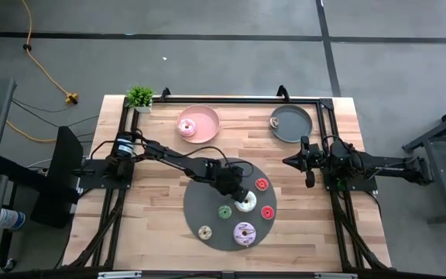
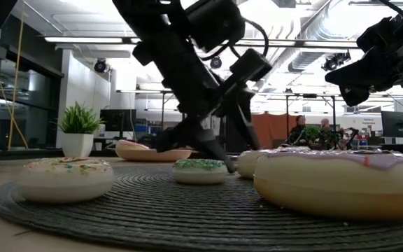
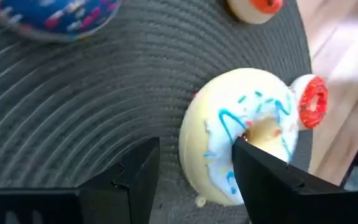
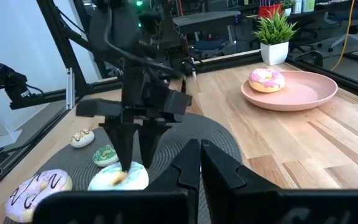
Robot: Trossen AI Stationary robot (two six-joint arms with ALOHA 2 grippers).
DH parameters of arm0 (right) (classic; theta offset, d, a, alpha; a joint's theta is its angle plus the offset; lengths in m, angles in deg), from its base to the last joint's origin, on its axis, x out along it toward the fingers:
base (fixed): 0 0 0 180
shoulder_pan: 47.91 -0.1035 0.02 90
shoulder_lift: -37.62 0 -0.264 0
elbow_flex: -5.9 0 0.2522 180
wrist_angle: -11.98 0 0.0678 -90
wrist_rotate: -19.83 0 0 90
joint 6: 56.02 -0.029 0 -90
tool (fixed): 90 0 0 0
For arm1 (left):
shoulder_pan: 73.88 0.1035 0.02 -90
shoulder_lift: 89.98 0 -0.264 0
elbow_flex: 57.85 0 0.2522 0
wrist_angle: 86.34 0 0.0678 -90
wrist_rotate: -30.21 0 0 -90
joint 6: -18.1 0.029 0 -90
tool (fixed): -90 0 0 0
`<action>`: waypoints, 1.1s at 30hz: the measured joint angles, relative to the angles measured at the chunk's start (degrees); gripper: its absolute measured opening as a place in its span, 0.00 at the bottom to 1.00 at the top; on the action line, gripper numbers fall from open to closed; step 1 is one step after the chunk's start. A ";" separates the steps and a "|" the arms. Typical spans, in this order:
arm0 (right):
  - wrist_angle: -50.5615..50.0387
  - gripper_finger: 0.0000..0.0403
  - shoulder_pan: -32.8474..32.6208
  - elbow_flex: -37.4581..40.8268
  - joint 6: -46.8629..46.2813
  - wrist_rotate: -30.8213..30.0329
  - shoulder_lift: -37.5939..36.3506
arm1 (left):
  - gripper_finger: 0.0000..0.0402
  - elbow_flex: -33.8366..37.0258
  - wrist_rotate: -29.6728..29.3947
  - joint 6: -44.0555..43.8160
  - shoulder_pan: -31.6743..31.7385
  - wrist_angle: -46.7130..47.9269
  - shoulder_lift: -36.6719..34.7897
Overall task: Pick & Place donuts
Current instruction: Put the large white donut on the pink plate
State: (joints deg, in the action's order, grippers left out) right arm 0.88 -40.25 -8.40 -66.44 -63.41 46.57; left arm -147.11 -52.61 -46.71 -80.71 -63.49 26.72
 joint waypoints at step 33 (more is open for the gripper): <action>0.09 0.02 -0.02 0.00 0.00 0.02 0.38 | 0.20 -0.95 1.61 2.13 0.08 1.40 -0.04</action>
State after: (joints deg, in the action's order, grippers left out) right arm 0.96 -40.27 -8.40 -66.44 -63.38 46.94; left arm -148.06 -51.01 -44.58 -80.63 -62.09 26.68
